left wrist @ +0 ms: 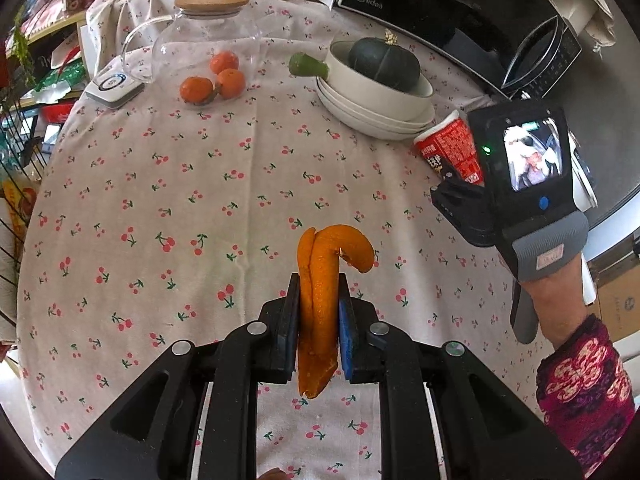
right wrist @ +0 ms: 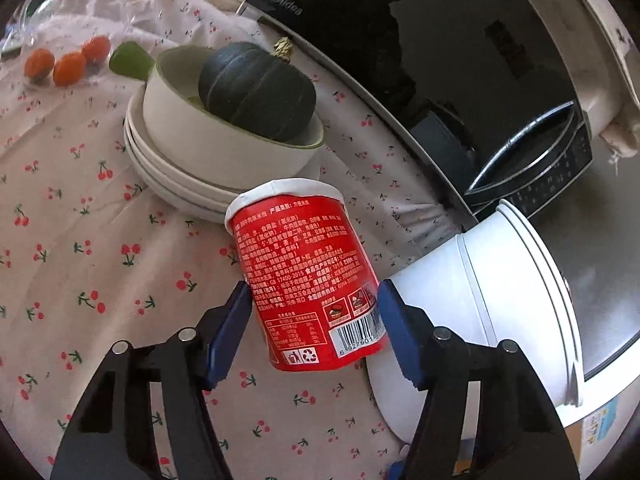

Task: Collect trash
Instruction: 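Grasp the red noodle cup beside the bowls with the right tool, then carry the noodle cup into the basin and open the right tool while the left tool carries the carrot, then drop the orange carrot into the basin by opening the left tool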

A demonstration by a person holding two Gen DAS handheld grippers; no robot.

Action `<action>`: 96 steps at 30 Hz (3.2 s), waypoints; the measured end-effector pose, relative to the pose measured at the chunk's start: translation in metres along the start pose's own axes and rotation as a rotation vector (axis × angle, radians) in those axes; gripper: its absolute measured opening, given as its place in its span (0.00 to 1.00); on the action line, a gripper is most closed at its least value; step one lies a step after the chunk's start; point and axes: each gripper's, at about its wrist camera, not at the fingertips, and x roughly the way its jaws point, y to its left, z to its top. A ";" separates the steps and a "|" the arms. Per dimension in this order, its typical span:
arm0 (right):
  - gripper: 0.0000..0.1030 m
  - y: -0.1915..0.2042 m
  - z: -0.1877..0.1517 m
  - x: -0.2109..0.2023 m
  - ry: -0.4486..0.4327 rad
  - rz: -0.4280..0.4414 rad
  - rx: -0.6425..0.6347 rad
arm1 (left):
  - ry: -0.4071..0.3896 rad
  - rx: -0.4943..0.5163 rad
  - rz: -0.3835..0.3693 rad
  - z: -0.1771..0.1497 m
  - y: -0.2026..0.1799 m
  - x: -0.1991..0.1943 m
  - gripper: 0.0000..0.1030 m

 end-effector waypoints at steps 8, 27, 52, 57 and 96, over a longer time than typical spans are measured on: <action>0.57 -0.016 -0.004 -0.028 -0.031 0.032 0.087 | -0.018 -0.009 -0.011 0.001 -0.002 -0.009 0.15; 0.56 -0.065 -0.052 -0.133 -0.101 0.016 0.272 | -0.052 0.010 -0.067 -0.006 -0.022 -0.031 0.15; 0.57 -0.110 -0.241 -0.284 -0.061 -0.063 0.493 | -0.054 0.272 -0.213 -0.073 -0.114 -0.058 0.15; 0.57 -0.107 -0.281 -0.299 -0.001 -0.047 0.516 | -0.031 0.328 -0.251 -0.090 -0.132 -0.057 0.15; 0.83 -0.167 -0.428 -0.305 0.276 -0.296 0.837 | 0.204 0.702 -0.373 -0.230 -0.245 -0.022 0.19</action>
